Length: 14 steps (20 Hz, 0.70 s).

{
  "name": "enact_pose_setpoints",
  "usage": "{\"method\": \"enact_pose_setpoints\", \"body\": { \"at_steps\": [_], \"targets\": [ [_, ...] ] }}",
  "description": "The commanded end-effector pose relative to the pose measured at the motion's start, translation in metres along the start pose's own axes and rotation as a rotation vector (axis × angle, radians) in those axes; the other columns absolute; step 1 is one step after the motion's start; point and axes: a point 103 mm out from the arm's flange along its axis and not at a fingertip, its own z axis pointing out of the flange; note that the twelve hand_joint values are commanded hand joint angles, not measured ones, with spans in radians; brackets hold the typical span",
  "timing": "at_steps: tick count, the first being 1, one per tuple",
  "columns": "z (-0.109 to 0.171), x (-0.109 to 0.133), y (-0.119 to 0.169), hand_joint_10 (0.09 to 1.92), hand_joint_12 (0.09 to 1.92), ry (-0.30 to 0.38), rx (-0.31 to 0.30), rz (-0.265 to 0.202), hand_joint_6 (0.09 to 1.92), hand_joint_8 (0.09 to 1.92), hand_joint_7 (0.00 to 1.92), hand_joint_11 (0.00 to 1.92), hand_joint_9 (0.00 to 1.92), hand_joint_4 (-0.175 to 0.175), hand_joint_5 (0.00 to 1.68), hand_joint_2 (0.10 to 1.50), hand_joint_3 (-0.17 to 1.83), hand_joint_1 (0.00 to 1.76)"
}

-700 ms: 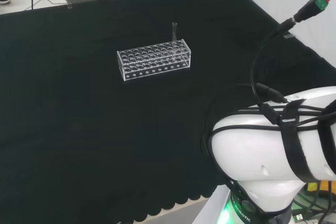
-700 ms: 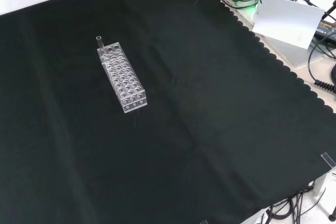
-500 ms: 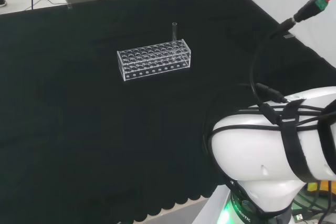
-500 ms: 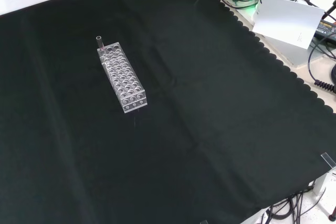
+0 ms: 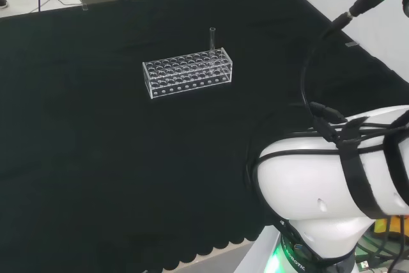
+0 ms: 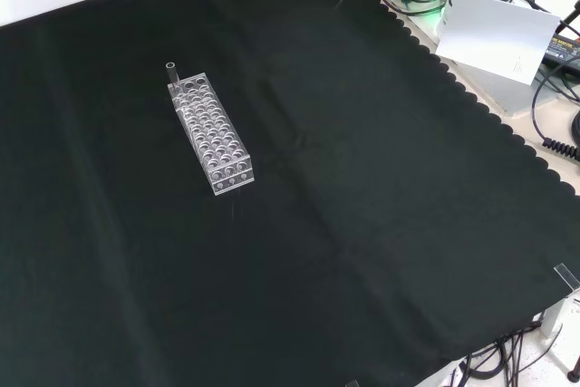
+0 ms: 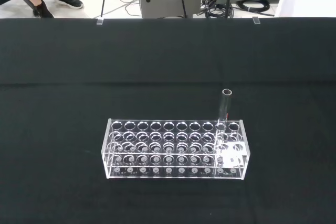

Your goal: Pick up the test tube.

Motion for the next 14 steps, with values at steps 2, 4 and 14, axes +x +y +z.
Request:
{"method": "enact_pose_setpoints", "body": {
  "at_steps": [2,4,14],
  "targets": [
    [0.022,-0.004,0.042,0.9,1.56,0.033,0.085,-0.018,0.09,0.83,0.21,0.18,0.28,-0.061,0.32,1.09,-0.17,0.73],
    [0.029,-0.006,0.056,0.89,1.55,0.041,0.115,-0.015,0.09,0.84,0.24,0.21,0.31,-0.065,0.34,1.09,-0.17,0.74],
    [0.067,-0.011,0.117,0.87,1.53,0.022,0.213,-0.013,0.09,0.85,0.29,0.26,0.37,-0.073,0.37,1.09,-0.17,0.76]
  ]
}}
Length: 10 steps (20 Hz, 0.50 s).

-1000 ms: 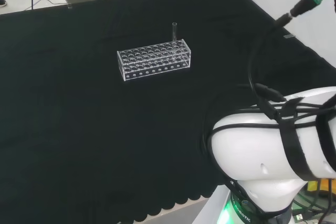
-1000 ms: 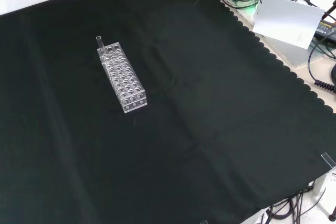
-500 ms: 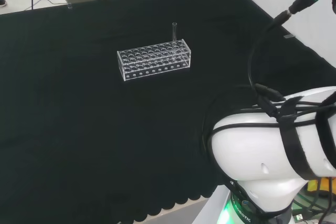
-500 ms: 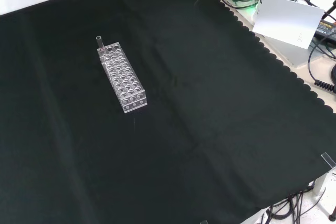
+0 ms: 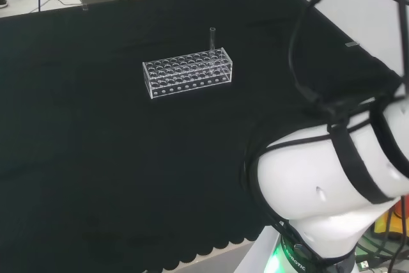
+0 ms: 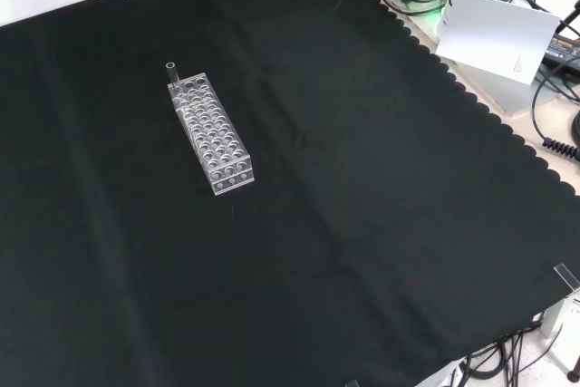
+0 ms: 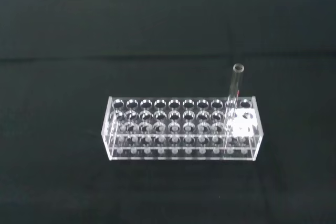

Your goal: Pick up the test tube.

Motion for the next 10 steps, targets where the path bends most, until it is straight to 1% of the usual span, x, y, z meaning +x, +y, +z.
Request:
{"method": "enact_pose_setpoints", "body": {
  "at_steps": [1,7,10],
  "targets": [
    [0.031,-0.01,0.072,0.87,1.53,0.002,0.103,0.001,0.09,0.85,0.29,0.26,0.37,-0.073,0.37,1.09,-0.17,0.77],
    [0.053,-0.015,0.107,0.87,1.52,0.015,0.163,0.011,0.09,0.85,0.29,0.27,0.38,-0.075,0.37,1.09,-0.17,0.77],
    [0.064,-0.017,0.127,0.86,1.52,0.002,0.188,0.007,0.09,0.85,0.29,0.28,0.39,-0.077,0.38,1.09,-0.17,0.78]
  ]
}}
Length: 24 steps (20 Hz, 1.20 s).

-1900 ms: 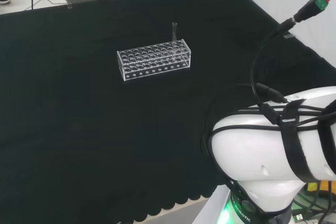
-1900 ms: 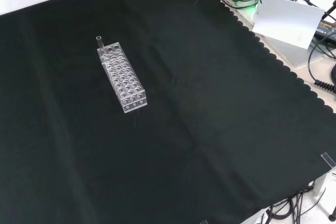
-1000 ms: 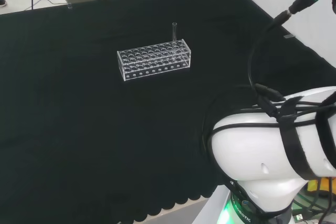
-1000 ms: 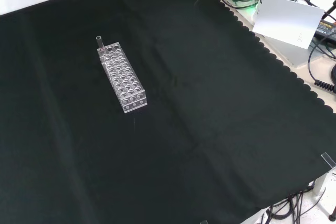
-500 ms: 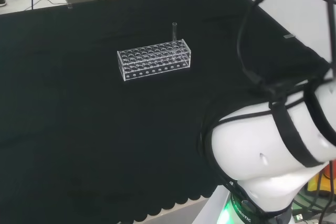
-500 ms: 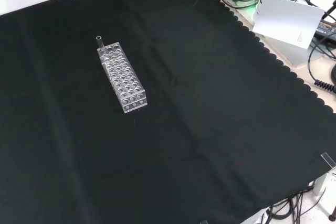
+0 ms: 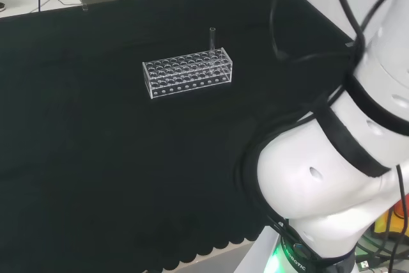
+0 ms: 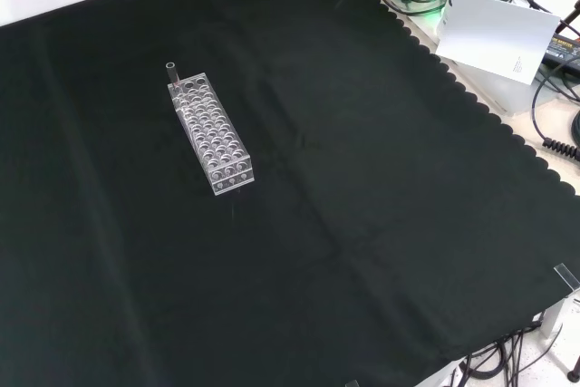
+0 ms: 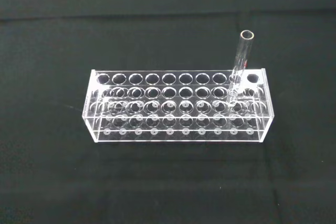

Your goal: Pick up the test tube.

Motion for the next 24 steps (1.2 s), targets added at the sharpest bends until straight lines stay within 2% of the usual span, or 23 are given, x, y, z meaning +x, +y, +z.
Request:
{"method": "enact_pose_setpoints", "body": {
  "at_steps": [1,7,14,24],
  "targets": [
    [0.02,-0.01,0.056,0.86,1.52,0.002,0.061,0.0,0.09,0.85,0.29,0.28,0.39,-0.078,0.38,1.09,-0.17,0.78],
    [0.038,-0.017,0.088,0.86,1.51,-0.003,0.104,0.01,0.09,0.87,0.32,0.29,0.42,-0.086,0.4,1.09,-0.17,0.8],
    [0.062,-0.032,0.115,0.85,1.5,-0.018,0.161,0.049,0.11,0.87,0.36,0.32,0.45,-0.095,0.43,1.09,-0.17,0.83],
    [0.094,-0.054,0.135,0.84,1.49,0.0,0.22,0.091,0.13,0.87,0.4,0.33,0.47,-0.102,0.46,1.09,-0.17,0.84]
  ]
}}
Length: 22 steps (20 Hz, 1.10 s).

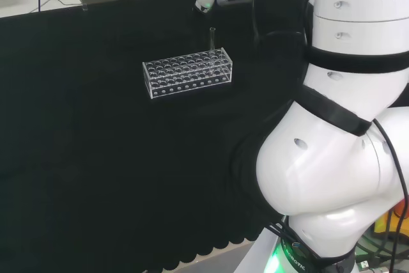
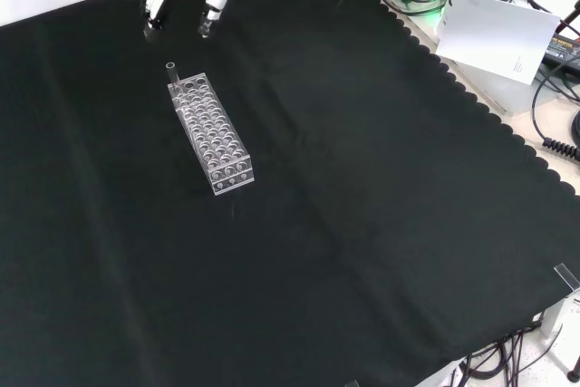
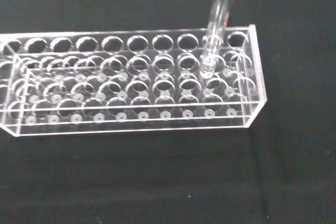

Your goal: Pick up the test tube.

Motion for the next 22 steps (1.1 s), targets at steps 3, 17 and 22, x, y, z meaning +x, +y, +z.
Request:
{"method": "enact_pose_setpoints", "body": {
  "at_steps": [3,17,22],
  "targets": [
    [0.023,-0.015,0.016,0.84,1.49,0.013,0.053,0.03,0.14,0.87,0.4,0.33,0.47,-0.103,0.47,1.09,-0.17,0.85],
    [0.048,-0.017,0.05,0.83,1.49,0.003,0.115,0.069,0.17,0.88,0.35,0.32,0.45,-0.103,0.46,1.09,-0.17,0.87],
    [0.056,-0.015,0.059,0.84,1.49,0.0,0.131,0.074,0.18,0.89,0.33,0.31,0.45,-0.103,0.46,1.08,-0.17,0.91]
  ]
}}
